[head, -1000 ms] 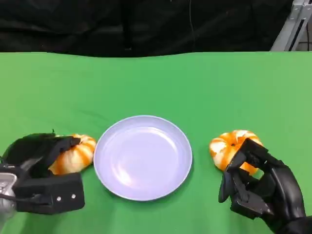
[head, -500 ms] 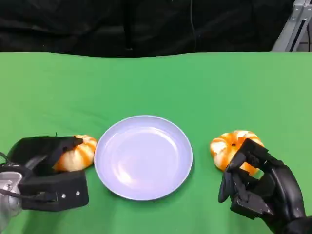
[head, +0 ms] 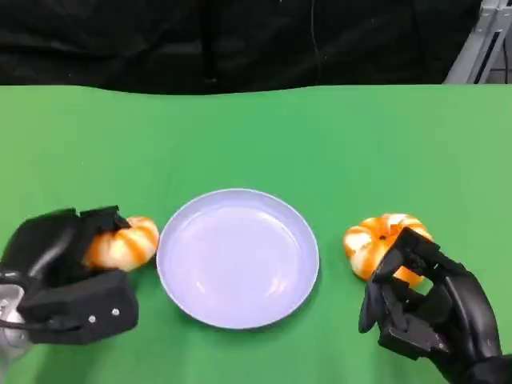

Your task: Grasp the bread from the table and place it into the plate.

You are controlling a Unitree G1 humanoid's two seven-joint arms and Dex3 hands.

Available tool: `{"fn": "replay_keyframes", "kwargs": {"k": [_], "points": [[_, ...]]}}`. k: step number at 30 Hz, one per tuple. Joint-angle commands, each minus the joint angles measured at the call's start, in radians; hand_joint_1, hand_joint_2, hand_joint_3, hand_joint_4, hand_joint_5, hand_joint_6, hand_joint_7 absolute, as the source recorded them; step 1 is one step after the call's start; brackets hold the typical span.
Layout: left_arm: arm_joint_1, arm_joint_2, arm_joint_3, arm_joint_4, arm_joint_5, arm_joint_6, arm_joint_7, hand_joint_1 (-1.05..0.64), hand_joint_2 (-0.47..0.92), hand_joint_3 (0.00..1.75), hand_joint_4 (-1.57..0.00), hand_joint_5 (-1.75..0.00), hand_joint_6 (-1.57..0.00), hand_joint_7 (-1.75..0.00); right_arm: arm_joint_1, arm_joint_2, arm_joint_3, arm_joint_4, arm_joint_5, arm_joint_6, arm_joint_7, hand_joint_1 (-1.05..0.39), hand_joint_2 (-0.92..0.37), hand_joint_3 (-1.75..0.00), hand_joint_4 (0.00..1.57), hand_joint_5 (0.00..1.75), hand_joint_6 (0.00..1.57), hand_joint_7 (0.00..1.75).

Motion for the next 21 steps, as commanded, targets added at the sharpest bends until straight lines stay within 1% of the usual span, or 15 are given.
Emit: {"fn": "replay_keyframes", "kwargs": {"k": [1,2,3,4,7,8,10,11,13,14,15,16,17,20,21], "points": [[0.016,0.062,0.052,-0.093,-0.047,0.006,-0.045,-0.09,0.92,0.43,-0.61,-1.74,-0.66,-1.37,0.002,-0.013,-0.012,-0.007,0.005,-0.017,0.003,-0.08,-0.59,-1.19,0.86,1.75,0.63,1.7],[0.02,0.066,0.06,-0.115,-0.052,0.011,-0.051,-0.08,0.92,0.41,-0.61,-1.75,-0.69,-1.3,0.002,-0.013,-0.012,-0.005,0.004,-0.02,0.003,-0.08,-0.59,-1.19,0.85,1.75,0.63,1.7],[0.023,0.069,0.068,-0.138,-0.056,0.016,-0.056,-0.07,0.92,0.36,-0.63,-1.74,-0.74,-1.2,0.002,-0.014,-0.012,-0.005,0.003,-0.018,0.003,-0.09,-0.58,-1.19,0.85,1.75,0.63,1.71],[0.027,0.071,0.075,-0.155,-0.061,0.015,-0.059,-0.07,0.92,0.34,-0.64,-1.73,-0.77,-1.15,0.002,-0.014,-0.012,-0.006,0.003,-0.015,0.002,-0.09,-0.58,-1.19,0.85,1.75,0.63,1.71],[0.046,0.074,0.097,-0.241,-0.073,0.024,-0.085,-0.07,0.9,0.29,-0.65,-1.7,-0.82,-1.11,0.003,-0.013,-0.013,-0.012,0.011,-0.004,0.002,-0.09,-0.58,-1.19,0.85,1.75,0.62,1.71],[0.054,0.074,0.102,-0.274,-0.075,0.031,-0.094,-0.07,0.9,0.28,-0.67,-1.67,-0.84,-1.06,0.004,-0.012,-0.013,-0.014,0.013,0.0,0.001,-0.09,-0.58,-1.19,0.85,1.75,0.62,1.71],[0.068,0.071,0.109,-0.323,-0.08,0.042,-0.113,-0.06,0.92,0.27,-0.68,-1.67,-0.87,-1.03,0.004,-0.012,-0.013,-0.015,0.012,0.0,0.0,-0.09,-0.58,-1.19,0.85,1.75,0.63,1.71],[0.075,0.066,0.111,-0.356,-0.083,0.042,-0.124,-0.06,0.92,0.27,-0.67,-1.68,-0.87,-1.03,0.002,-0.013,-0.014,-0.012,0.014,-0.003,0.003,-0.09,-0.57,-1.19,0.85,1.75,0.63,1.71],[0.087,0.058,0.109,-0.42,-0.084,0.051,-0.151,-0.04,0.9,0.3,-0.68,-1.7,-0.82,-1.17,-0.001,-0.013,-0.015,-0.008,0.016,-0.007,0.006,-0.1,-0.57,-1.19,0.85,1.75,0.63,1.71],[0.095,0.053,0.108,-0.46,-0.088,0.061,-0.176,-0.04,0.89,0.31,-0.68,-1.7,-0.81,-1.2,0.001,-0.013,-0.015,-0.012,0.013,-0.002,0.001,-0.1,-0.57,-1.19,0.85,1.75,0.63,1.71],[0.101,0.046,0.104,-0.488,-0.089,0.063,-0.192,-0.04,0.88,0.32,-0.67,-1.72,-0.77,-1.28,0.002,-0.012,-0.013,-0.017,0.01,0.002,-0.002,-0.1,-0.57,-1.19,0.85,1.75,0.63,1.71],[0.105,0.039,0.1,-0.506,-0.086,0.061,-0.201,-0.03,0.87,0.32,-0.66,-1.72,-0.76,-1.31,0.003,-0.012,-0.012,-0.02,0.008,0.004,-0.005,-0.1,-0.57,-1.19,0.85,1.75,0.62,1.71],[0.106,0.031,0.092,-0.516,-0.079,0.056,-0.206,-0.02,0.86,0.32,-0.66,-1.73,-0.76,-1.33,0.003,-0.011,-0.011,-0.02,0.007,0.004,-0.005,-0.1,-0.57,-1.19,0.85,1.75,0.62,1.71],[0.102,0.008,0.074,-0.508,-0.065,0.04,-0.213,-0.01,0.86,0.33,-0.64,-1.73,-0.77,-1.26,0.002,-0.009,-0.01,-0.017,0.011,-0.001,-0.002,-0.09,-0.58,-1.2,0.84,1.75,0.62,1.71],[0.092,-0.007,0.061,-0.487,-0.062,0.024,-0.211,-0.02,0.88,0.33,-0.63,-1.74,-0.74,-1.32,0.003,-0.009,-0.01,-0.019,0.01,0.001,-0.003,-0.09,-0.58,-1.2,0.84,1.75,0.62,1.7]]}}
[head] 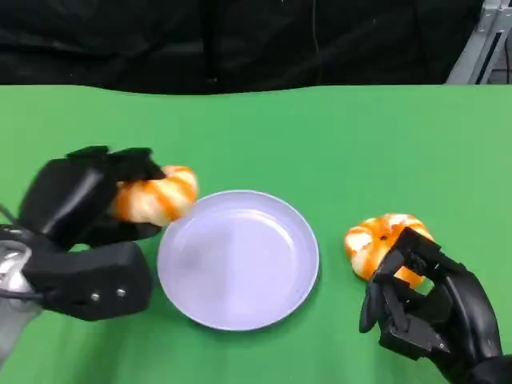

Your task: Grasp the bread from the table and place it into the plate.

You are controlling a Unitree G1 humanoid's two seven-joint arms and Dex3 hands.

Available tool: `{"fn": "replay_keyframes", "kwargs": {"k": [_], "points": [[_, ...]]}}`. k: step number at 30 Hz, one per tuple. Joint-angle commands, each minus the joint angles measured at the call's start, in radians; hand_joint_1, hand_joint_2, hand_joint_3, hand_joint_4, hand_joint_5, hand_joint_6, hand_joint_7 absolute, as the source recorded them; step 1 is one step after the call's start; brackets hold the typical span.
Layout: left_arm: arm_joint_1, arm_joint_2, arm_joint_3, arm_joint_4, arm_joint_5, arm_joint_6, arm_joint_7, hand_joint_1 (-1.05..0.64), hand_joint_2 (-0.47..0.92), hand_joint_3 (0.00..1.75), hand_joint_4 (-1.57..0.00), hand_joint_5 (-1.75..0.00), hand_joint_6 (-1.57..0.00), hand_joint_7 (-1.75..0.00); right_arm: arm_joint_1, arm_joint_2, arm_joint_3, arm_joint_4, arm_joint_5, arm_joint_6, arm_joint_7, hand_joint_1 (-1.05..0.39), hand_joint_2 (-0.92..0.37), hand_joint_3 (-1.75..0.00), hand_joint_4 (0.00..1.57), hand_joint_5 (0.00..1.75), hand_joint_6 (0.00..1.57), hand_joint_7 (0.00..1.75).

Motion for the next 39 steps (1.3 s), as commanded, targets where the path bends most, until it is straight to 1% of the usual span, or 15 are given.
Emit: {"fn": "replay_keyframes", "kwargs": {"k": [1,4,11,15,21,24,25,26,27,29,30,32,33,36,39], "points": [[-0.01,-0.034,-0.037,0.044,0.012,-0.044,-0.011,-0.05,0.9,0.33,-0.63,-1.74,-0.69,-1.4,0.003,-0.008,-0.008,-0.02,0.007,0.002,-0.006,-0.08,-0.58,-1.19,0.84,1.75,0.63,1.7],[-0.031,-0.068,-0.065,0.084,0.025,-0.06,-0.013,-0.09,0.92,0.35,-0.61,-1.75,-0.6,-1.52,0.003,-0.007,-0.008,-0.023,0.006,0.005,-0.008,-0.08,-0.59,-1.19,0.84,1.75,0.63,1.7],[-0.072,-0.13,-0.112,0.129,0.063,-0.051,-0.018,-0.16,0.92,0.35,-0.63,-1.71,-0.66,-1.4,0.001,-0.005,-0.003,-0.023,-0.003,0.003,-0.02,-0.08,-0.59,-1.2,0.85,1.75,0.63,1.7],[-0.103,-0.159,-0.129,0.173,0.063,-0.029,-0.036,-0.13,0.92,0.36,-0.65,-1.64,-0.71,-1.28,0.0,-0.001,-0.001,-0.02,-0.004,-0.002,-0.023,-0.07,-0.59,-1.21,0.86,1.75,0.64,1.71],[-0.149,-0.19,-0.15,0.265,0.072,-0.04,-0.01,-0.1,0.92,0.34,-0.71,-1.44,-0.84,-0.92,0.0,0.001,0.003,-0.013,-0.007,-0.014,-0.022,-0.08,-0.58,-1.21,0.86,1.75,0.64,1.71],[-0.167,-0.194,-0.16,0.303,0.085,-0.054,-0.004,-0.1,0.92,0.31,-0.69,-1.39,-0.89,-0.79,0.005,0.004,0.008,-0.021,-0.014,-0.009,-0.028,-0.08,-0.58,-1.21,0.86,1.75,0.63,1.72],[-0.169,-0.192,-0.163,0.309,0.087,-0.053,-0.01,-0.12,0.92,0.3,-0.7,-1.25,-0.92,-0.65,0.005,0.005,0.008,-0.02,-0.015,-0.012,-0.028,-0.08,-0.58,-1.22,0.85,1.75,0.63,1.72],[-0.171,-0.191,-0.166,0.314,0.088,-0.051,-0.014,-0.17,0.92,0.26,-0.7,-1.05,-0.97,-0.4,0.005,0.007,0.008,-0.018,-0.016,-0.014,-0.028,-0.08,-0.58,-1.22,0.85,1.75,0.63,1.72],[-0.172,-0.185,-0.172,0.305,0.091,-0.033,-0.042,-0.18,0.92,0.25,-0.7,-0.97,-1.0,-0.3,0.005,0.007,0.007,-0.018,-0.014,-0.011,-0.027,-0.07,-0.58,-1.22,0.85,1.75,0.63,1.72],[-0.171,-0.171,-0.184,0.286,0.098,-0.006,-0.087,-0.39,0.92,0.27,-0.63,-0.32,-0.86,-0.08,0.005,0.007,0.007,-0.021,-0.012,-0.006,-0.028,-0.08,-0.57,-1.21,0.84,1.75,0.63,1.71],[-0.17,-0.163,-0.19,0.275,0.103,0.004,-0.109,-0.49,0.92,0.29,-0.55,-0.17,-0.77,-0.04,0.006,0.007,0.007,-0.023,-0.011,-0.003,-0.028,-0.08,-0.57,-1.21,0.84,1.75,0.63,1.71],[-0.168,-0.155,-0.194,0.262,0.106,0.014,-0.136,-0.63,0.92,0.32,-0.41,-0.04,-0.63,-0.01,0.006,0.006,0.007,-0.026,-0.01,-0.001,-0.028,-0.08,-0.57,-1.21,0.85,1.75,0.63,1.71],[-0.167,-0.149,-0.199,0.254,0.111,0.021,-0.152,-0.66,0.92,0.33,-0.39,-0.02,-0.61,0.0,0.007,0.007,0.007,-0.027,-0.013,-0.002,-0.03,-0.08,-0.58,-1.21,0.85,1.75,0.63,1.71],[-0.163,-0.132,-0.215,0.236,0.12,0.038,-0.21,-0.79,0.92,0.44,-0.11,0.0,-0.42,0.0,0.009,0.005,0.007,-0.032,-0.012,0.001,-0.029,-0.07,-0.58,-1.21,0.85,1.75,0.63,1.71],[-0.159,-0.122,-0.222,0.23,0.117,0.041,-0.249,-0.86,0.92,0.51,-0.01,0.0,-0.32,0.0,0.008,0.005,0.005,-0.032,-0.009,0.002,-0.03,-0.08,-0.57,-1.2,0.86,1.75,0.64,1.71]]}}
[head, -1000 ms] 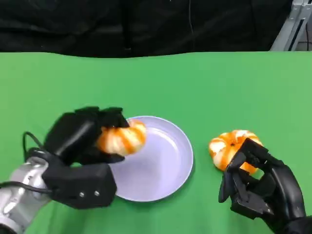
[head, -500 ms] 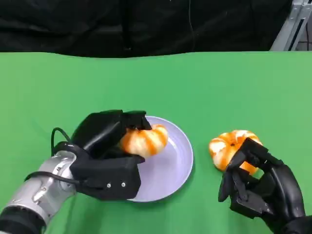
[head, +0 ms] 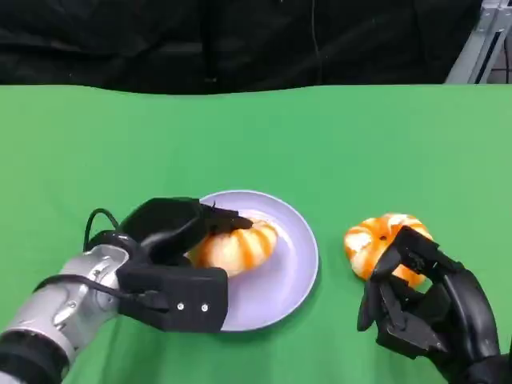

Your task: Grasp the bread from the table and place it into the plate.

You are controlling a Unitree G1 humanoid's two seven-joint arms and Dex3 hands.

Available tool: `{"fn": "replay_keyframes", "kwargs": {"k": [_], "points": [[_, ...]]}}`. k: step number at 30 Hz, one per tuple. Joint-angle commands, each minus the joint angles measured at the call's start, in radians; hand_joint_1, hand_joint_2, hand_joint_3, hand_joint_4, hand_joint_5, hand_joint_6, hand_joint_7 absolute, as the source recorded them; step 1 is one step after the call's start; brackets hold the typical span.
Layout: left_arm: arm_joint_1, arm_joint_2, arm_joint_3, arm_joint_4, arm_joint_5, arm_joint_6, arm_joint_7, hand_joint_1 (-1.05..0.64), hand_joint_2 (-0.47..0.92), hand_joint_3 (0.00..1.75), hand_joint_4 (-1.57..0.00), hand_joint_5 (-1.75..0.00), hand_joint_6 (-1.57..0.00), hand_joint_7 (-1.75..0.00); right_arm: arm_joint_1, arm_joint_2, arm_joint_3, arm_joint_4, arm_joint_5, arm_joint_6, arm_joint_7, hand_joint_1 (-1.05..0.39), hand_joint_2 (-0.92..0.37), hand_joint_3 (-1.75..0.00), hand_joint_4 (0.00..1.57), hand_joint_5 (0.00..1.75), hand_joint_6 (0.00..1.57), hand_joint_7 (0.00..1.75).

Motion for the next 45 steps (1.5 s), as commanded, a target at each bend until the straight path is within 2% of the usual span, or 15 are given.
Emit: {"fn": "replay_keyframes", "kwargs": {"k": [1,8,19,21,23,24,26,28,31,32,33,34,35,38,45], "points": [[-0.005,0.035,-0.009,-0.018,0.002,0.006,-0.056,-0.89,0.92,0.54,0.0,0.0,-0.29,0.0,0.005,-0.003,-0.006,-0.015,0.009,0.001,-0.007,-0.08,-0.57,-1.2,0.86,1.75,0.64,1.71],[0.006,0.041,-0.001,-0.036,-0.008,0.021,-0.084,-0.94,0.92,0.6,0.0,0.0,-0.24,0.0,0.005,-0.006,-0.006,-0.017,0.009,0.004,-0.005,-0.08,-0.58,-1.2,0.86,1.75,0.64,1.7],[0.115,0.084,0.124,-0.234,-0.22,0.024,-0.225,-0.92,0.92,0.62,0.0,0.0,-0.24,-0.01,0.005,-0.007,-0.005,-0.008,0.004,-0.012,-0.002,-0.08,-0.57,-1.21,0.86,1.75,0.64,1.71],[0.152,0.079,0.171,-0.28,-0.311,0.038,-0.264,-0.81,0.92,0.52,-0.04,-0.02,-0.28,-0.02,0.006,-0.005,-0.004,-0.014,0.002,-0.005,-0.008,-0.09,-0.57,-1.21,0.85,1.75,0.64,1.71],[0.191,0.065,0.225,-0.322,-0.425,0.048,-0.304,-0.54,0.92,0.34,-0.22,-0.08,-0.37,-0.04,0.006,-0.006,-0.004,-0.017,0.001,-0.001,-0.009,-0.08,-0.57,-1.21,0.85,1.75,0.65,1.7],[0.206,0.061,0.246,-0.337,-0.472,0.055,-0.324,-0.28,0.92,0.38,-0.39,-0.13,-0.48,-0.07,0.005,-0.007,-0.004,-0.017,0.002,-0.002,-0.008,-0.08,-0.57,-1.21,0.85,1.75,0.65,1.7],[0.23,0.047,0.287,-0.362,-0.571,0.099,-0.37,-0.03,0.92,0.5,-0.65,-0.19,-0.67,-0.11,0.004,-0.007,-0.005,-0.014,0.003,-0.003,-0.008,-0.08,-0.57,-1.21,0.85,1.75,0.64,1.7],[0.24,0.041,0.302,-0.378,-0.608,0.124,-0.392,0.07,0.92,0.56,-0.79,-0.23,-0.76,-0.13,0.003,-0.007,-0.005,-0.013,0.003,-0.004,-0.008,-0.08,-0.57,-1.21,0.85,1.75,0.64,1.69],[0.279,0.026,0.348,-0.425,-0.701,0.192,-0.421,0.09,0.92,0.58,-0.83,-0.24,-0.79,-0.13,0.003,-0.008,-0.007,-0.013,0.006,-0.002,-0.006,-0.08,-0.57,-1.21,0.85,1.75,0.65,1.69],[0.316,0.016,0.388,-0.474,-0.791,0.263,-0.448,0.09,0.73,0.94,-0.94,-0.98,-0.96,-0.77,0.002,-0.008,-0.008,-0.014,0.009,0.001,-0.005,-0.08,-0.57,-1.21,0.85,1.75,0.65,1.69],[0.353,0.017,0.42,-0.524,-0.864,0.323,-0.474,0.09,0.64,1.14,-0.91,-1.35,-0.86,-1.24,0.002,-0.009,-0.008,-0.014,0.009,0.002,-0.004,-0.08,-0.58,-1.21,0.85,1.75,0.65,1.69],[0.385,0.026,0.445,-0.57,-0.923,0.377,-0.502,0.09,0.59,1.24,-0.89,-1.54,-0.81,-1.49,0.001,-0.01,-0.009,-0.012,0.008,0.001,-0.003,-0.07,-0.58,-1.21,0.85,1.75,0.65,1.69],[0.406,0.039,0.459,-0.602,-0.959,0.413,-0.527,0.09,0.58,1.27,-0.89,-1.64,-0.77,-1.61,0.0,-0.011,-0.009,-0.01,0.007,-0.001,-0.002,-0.07,-0.58,-1.21,0.85,1.75,0.65,1.69],[0.471,0.076,0.514,-0.659,-1.079,0.498,-0.634,0.1,0.63,1.26,-0.88,-1.74,-0.75,-1.73,-0.002,-0.012,-0.011,-0.006,0.007,-0.003,0.0,-0.08,-0.58,-1.21,0.85,1.75,0.65,1.69],[0.586,0.108,0.595,-0.694,-1.139,0.521,-0.719,0.07,0.66,1.2,-0.9,-1.75,-0.75,-1.75,-0.008,-0.016,-0.019,0.001,0.011,0.002,0.004,-0.08,-0.57,-1.2,0.85,1.75,0.65,1.69]]}}
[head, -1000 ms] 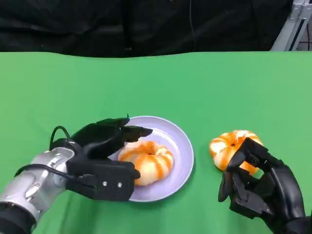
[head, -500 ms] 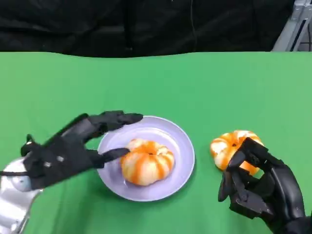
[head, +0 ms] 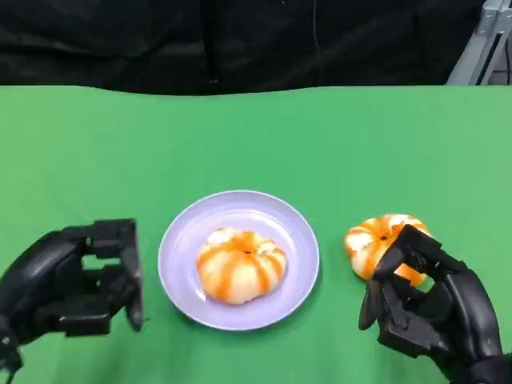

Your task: Grasp the bread from the table and place it into the plate.

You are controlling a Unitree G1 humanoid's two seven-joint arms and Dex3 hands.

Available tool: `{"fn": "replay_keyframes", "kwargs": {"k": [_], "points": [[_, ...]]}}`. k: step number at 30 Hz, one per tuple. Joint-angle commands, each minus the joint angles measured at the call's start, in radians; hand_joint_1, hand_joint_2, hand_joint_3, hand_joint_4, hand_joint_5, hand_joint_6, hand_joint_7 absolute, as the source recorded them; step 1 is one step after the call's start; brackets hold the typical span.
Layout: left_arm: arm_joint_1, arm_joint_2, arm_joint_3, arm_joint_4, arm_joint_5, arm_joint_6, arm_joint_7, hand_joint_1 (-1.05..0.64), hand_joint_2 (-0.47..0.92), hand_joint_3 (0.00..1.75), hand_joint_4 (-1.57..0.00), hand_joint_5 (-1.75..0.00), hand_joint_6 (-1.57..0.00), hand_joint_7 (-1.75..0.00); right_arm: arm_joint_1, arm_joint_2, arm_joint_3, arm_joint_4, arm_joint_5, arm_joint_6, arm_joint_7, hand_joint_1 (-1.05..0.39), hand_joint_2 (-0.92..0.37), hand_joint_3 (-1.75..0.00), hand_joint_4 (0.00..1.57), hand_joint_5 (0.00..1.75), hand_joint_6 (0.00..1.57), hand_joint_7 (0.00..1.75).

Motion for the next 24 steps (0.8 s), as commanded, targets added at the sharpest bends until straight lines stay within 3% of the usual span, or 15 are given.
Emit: {"fn": "replay_keyframes", "kwargs": {"k": [1,4,17,24], "points": [[0.052,0.023,0.046,0.005,-0.003,-0.005,-0.027,0.07,0.66,1.19,-0.9,-1.75,-0.75,-1.75,-0.007,-0.015,-0.014,0.002,0.013,0.007,0.005,-0.08,-0.57,-1.21,0.85,1.75,0.65,1.69],[0.073,0.012,0.063,0.051,0.014,-0.051,-0.037,0.09,0.68,1.19,-0.9,-1.75,-0.76,-1.75,-0.002,-0.023,-0.021,-0.004,0.02,0.026,0.008,-0.09,-0.58,-1.2,0.85,1.75,0.65,1.69],[0.069,-0.013,0.067,0.107,0.048,-0.101,-0.019,0.13,0.72,1.19,-0.87,-1.75,-0.73,-1.75,0.002,-0.014,-0.034,0.039,0.026,-0.028,0.038,-0.11,-0.58,-1.17,0.84,1.75,0.64,1.69],[0.065,-0.012,0.072,0.094,0.058,-0.087,-0.001,0.12,0.78,1.05,-0.85,-1.75,-0.7,-1.75,0.006,-0.011,-0.03,0.019,0.024,-0.012,0.03,-0.12,-0.59,-1.14,0.83,1.75,0.62,1.71]]}}
